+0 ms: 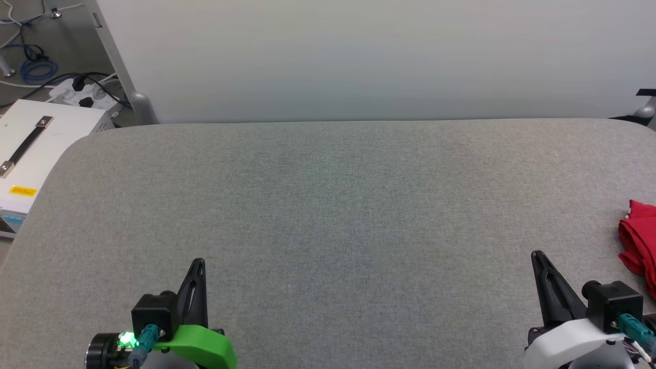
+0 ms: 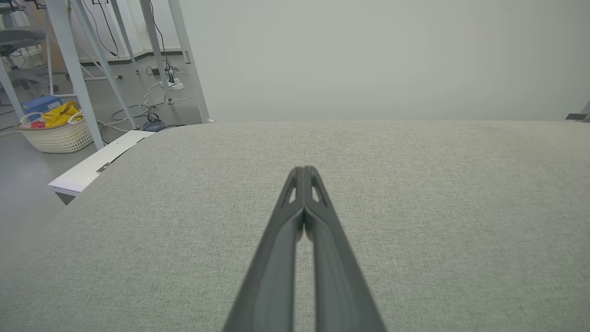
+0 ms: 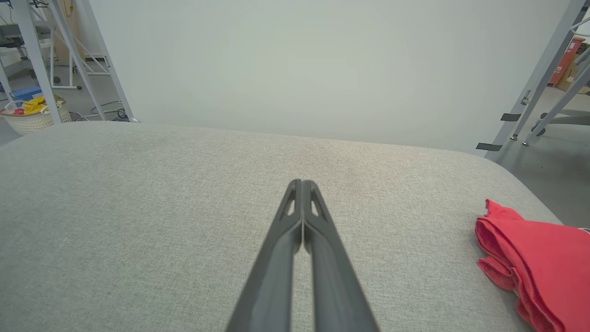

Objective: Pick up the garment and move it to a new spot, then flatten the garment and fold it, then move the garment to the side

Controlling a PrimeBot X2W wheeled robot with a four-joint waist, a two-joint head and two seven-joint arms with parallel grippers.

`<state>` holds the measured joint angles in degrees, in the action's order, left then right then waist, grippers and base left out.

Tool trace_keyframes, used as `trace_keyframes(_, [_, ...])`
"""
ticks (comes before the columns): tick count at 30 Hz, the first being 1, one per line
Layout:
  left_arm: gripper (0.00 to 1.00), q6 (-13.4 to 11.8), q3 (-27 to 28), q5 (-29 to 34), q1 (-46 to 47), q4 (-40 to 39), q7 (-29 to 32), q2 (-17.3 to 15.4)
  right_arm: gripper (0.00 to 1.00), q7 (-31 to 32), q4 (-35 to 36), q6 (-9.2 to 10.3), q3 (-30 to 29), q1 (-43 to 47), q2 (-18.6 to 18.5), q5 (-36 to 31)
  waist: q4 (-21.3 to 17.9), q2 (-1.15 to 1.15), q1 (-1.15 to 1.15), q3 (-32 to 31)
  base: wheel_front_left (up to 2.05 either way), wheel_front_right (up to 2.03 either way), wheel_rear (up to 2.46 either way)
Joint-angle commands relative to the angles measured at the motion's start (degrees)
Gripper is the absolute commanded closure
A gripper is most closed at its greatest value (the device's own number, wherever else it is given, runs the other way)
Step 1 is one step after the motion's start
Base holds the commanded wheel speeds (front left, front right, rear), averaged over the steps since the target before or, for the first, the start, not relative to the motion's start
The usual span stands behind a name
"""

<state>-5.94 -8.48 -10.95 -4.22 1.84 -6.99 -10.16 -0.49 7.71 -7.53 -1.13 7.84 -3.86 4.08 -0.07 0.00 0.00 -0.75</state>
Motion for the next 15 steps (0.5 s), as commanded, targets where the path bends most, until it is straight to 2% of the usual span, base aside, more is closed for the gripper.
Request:
trace_keyframes(1, [1.00,0.44,0.63,0.98,1.37,-0.25,0.35,0.67,1.00,0.11,-0.44,0.02,0.21,-1.31,0.18,-0.76,0.00,0.00,0.00,0.02,0.00,0.00,0.00])
trace_keyframes(15, [1.00,1.66,2.36,3.18,2.00,-0.60,1.81,2.13,1.00,0.20,-2.04,0.03,0.42,-2.75,0.36,-1.50,0.02,0.00,0.00,0.18,0.00,0.00,0.00])
